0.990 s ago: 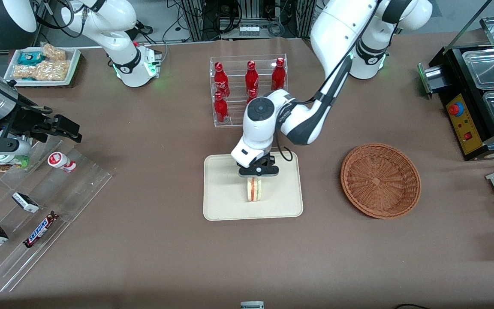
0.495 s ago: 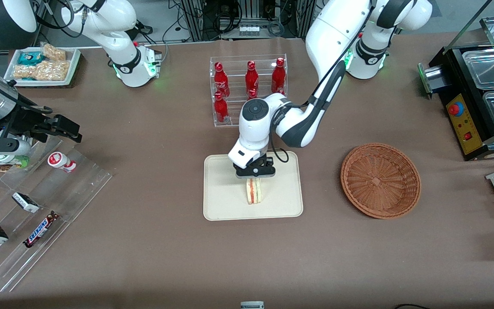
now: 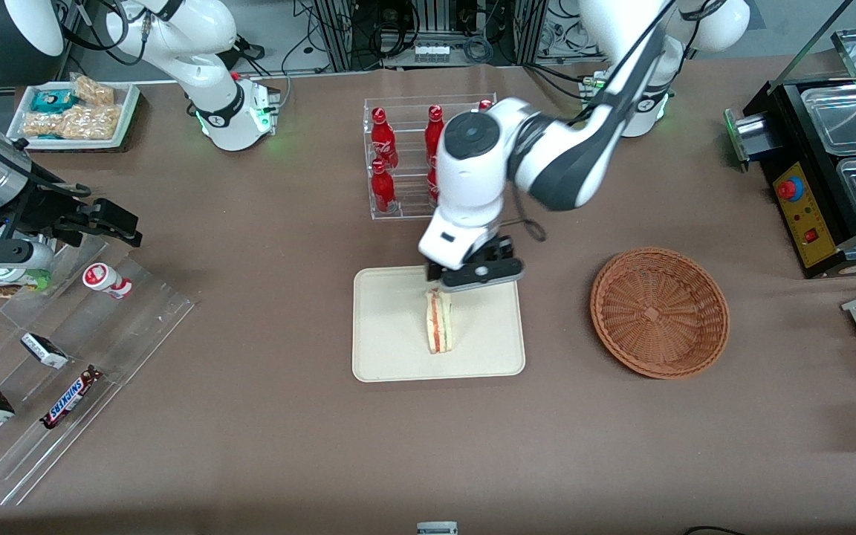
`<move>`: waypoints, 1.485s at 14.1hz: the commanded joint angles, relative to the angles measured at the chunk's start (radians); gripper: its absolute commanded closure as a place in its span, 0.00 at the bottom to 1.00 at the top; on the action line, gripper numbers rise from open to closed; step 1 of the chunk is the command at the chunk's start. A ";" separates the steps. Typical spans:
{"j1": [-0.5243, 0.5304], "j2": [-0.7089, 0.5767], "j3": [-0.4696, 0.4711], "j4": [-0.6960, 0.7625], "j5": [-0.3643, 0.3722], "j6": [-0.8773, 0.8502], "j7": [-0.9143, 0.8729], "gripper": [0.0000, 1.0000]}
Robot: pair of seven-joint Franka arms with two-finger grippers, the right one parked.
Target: Place sandwich from basket to tray
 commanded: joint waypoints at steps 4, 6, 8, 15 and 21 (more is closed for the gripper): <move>0.197 -0.100 -0.006 -0.069 -0.026 -0.100 0.167 0.00; 0.277 -0.136 -0.004 -0.071 -0.072 -0.196 0.279 0.00; 0.361 -0.180 -0.004 -0.094 -0.082 -0.253 0.413 0.00; 0.522 -0.404 0.002 -0.280 -0.101 -0.302 0.749 0.00; 0.594 -0.447 0.003 -0.168 -0.103 -0.416 1.057 0.00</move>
